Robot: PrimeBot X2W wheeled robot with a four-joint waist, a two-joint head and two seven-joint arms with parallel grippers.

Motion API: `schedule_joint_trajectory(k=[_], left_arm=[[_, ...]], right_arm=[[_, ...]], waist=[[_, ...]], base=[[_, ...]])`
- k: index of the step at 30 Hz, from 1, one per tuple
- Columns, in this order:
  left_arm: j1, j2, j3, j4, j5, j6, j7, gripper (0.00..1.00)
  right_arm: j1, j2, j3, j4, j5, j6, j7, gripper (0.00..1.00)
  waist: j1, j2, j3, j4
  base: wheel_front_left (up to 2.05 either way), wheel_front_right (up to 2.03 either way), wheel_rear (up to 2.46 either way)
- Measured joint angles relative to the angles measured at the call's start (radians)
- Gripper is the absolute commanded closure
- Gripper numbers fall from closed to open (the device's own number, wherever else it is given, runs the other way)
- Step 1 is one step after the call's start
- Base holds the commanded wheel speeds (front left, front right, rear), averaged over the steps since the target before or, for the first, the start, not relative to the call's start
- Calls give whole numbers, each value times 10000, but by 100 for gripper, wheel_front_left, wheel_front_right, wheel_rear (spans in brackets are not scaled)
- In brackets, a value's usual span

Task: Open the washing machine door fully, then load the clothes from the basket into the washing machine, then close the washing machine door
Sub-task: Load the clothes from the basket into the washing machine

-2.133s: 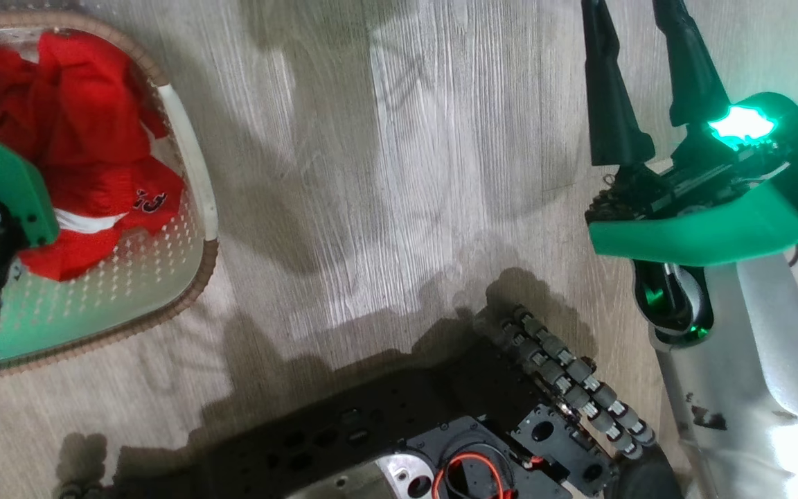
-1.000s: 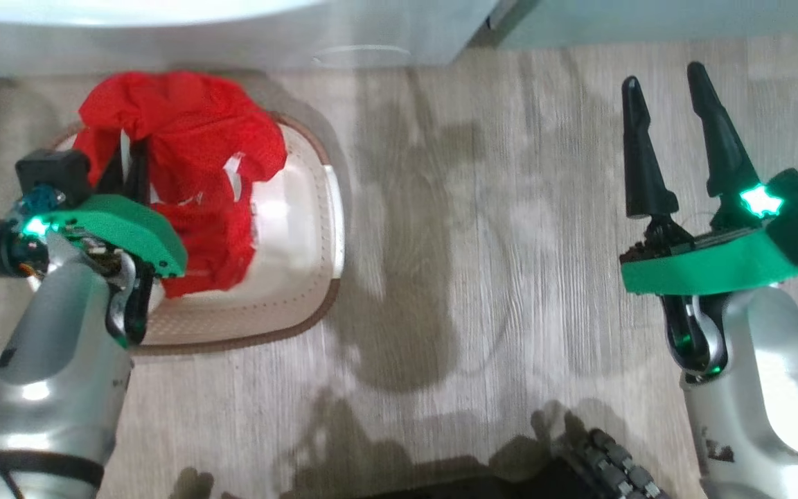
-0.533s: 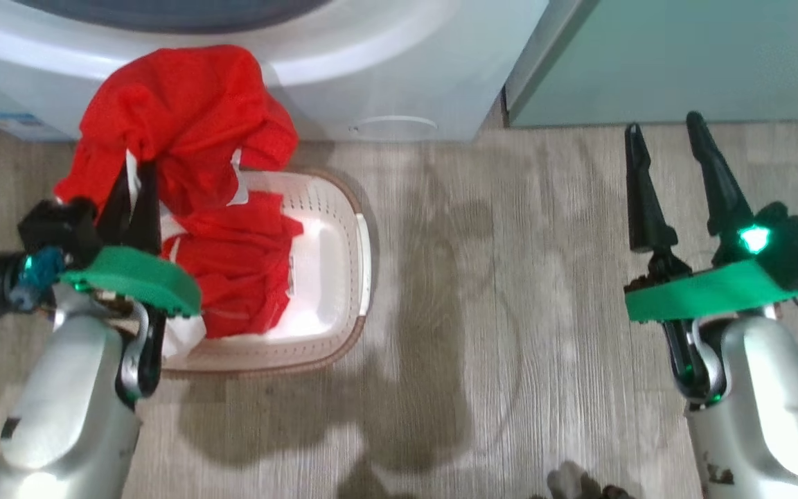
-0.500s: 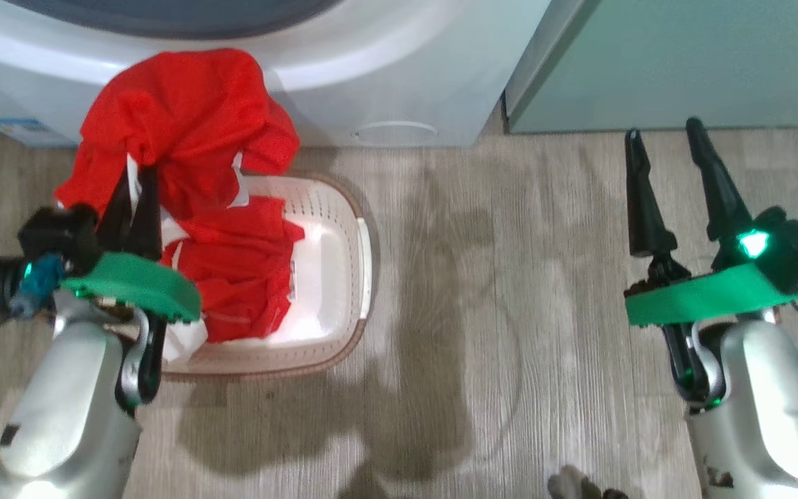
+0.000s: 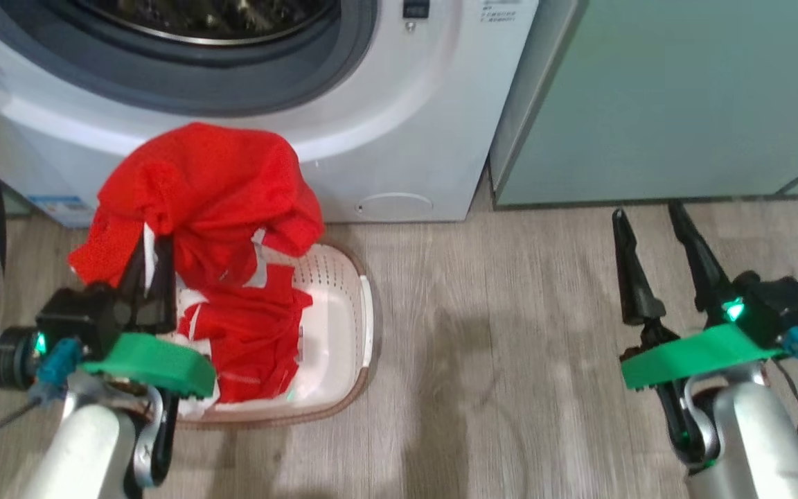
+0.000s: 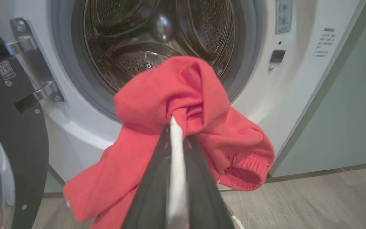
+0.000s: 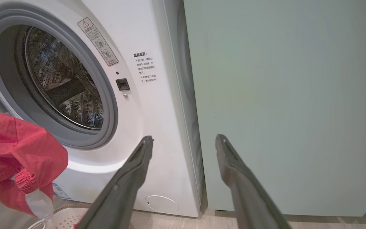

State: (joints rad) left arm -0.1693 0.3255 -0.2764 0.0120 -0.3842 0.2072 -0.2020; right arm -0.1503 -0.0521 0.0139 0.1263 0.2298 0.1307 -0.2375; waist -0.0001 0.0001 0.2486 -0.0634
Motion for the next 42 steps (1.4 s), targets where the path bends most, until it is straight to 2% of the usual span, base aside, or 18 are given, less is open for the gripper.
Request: schedule_joint_trajectory(k=[14,42], left_arm=[[1115,140,-291,-755,71,430,527,100],[1226,228,-395,-767,50,575,685,100]], right_arm=[[1066,6,54,-236,-2,0,454,0],[1191,10,88,-372,2,0,527,0]], waist=[[0,0,-1367,-152],[0,0,-1464,-51]], base=[[0,0,0],[0,0,0]])
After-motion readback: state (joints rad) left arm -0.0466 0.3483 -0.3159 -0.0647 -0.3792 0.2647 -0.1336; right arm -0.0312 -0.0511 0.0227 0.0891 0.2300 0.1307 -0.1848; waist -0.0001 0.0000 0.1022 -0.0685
